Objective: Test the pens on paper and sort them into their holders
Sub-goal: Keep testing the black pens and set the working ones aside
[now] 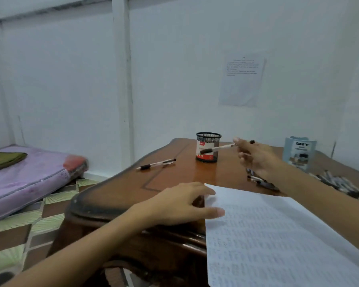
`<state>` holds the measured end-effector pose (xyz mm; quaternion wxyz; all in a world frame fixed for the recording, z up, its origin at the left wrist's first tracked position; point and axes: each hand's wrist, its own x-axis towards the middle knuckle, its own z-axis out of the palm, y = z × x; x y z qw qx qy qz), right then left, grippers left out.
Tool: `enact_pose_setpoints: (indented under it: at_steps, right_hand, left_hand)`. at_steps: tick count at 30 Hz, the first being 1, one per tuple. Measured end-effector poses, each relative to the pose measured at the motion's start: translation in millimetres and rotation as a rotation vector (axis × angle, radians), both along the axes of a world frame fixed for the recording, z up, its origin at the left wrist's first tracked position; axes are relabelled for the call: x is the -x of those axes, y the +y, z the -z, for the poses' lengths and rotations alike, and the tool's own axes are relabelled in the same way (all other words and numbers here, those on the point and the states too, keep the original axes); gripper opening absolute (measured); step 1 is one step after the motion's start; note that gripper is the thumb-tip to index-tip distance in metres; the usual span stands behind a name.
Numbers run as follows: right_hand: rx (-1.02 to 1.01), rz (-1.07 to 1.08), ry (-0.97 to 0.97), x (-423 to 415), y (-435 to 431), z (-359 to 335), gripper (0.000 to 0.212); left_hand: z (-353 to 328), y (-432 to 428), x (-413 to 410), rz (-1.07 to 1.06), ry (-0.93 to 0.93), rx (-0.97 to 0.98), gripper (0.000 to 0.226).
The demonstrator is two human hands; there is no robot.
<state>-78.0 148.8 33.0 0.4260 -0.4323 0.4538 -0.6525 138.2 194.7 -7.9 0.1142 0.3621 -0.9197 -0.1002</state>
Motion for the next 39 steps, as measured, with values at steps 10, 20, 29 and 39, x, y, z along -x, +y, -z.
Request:
enact_pose_setpoints:
  at_steps: [10, 20, 29, 39]
  right_hand:
    - [0.01, 0.199, 0.033, 16.6, -10.6, 2.3, 0.042]
    - [-0.291, -0.084, 0.307, -2.4, -21.9, 23.2, 0.013]
    - [-0.164, -0.063, 0.138, 16.1, -28.0, 27.2, 0.017]
    - [-0.124, 0.105, 0.102, 14.9, -35.3, 35.1, 0.011]
  left_hand:
    - [-1.6, -36.0, 18.9, -0.044, -0.101, -0.169, 0.067]
    - [15.5, -49.5, 12.5, -0.052, -0.098, -0.061, 0.06]
    - [13.7, -45.7, 14.3, -0.113, -0.159, -0.035, 0.061]
    - [13.7, -36.3, 12.1, -0.132, -0.172, -0.105, 0.078]
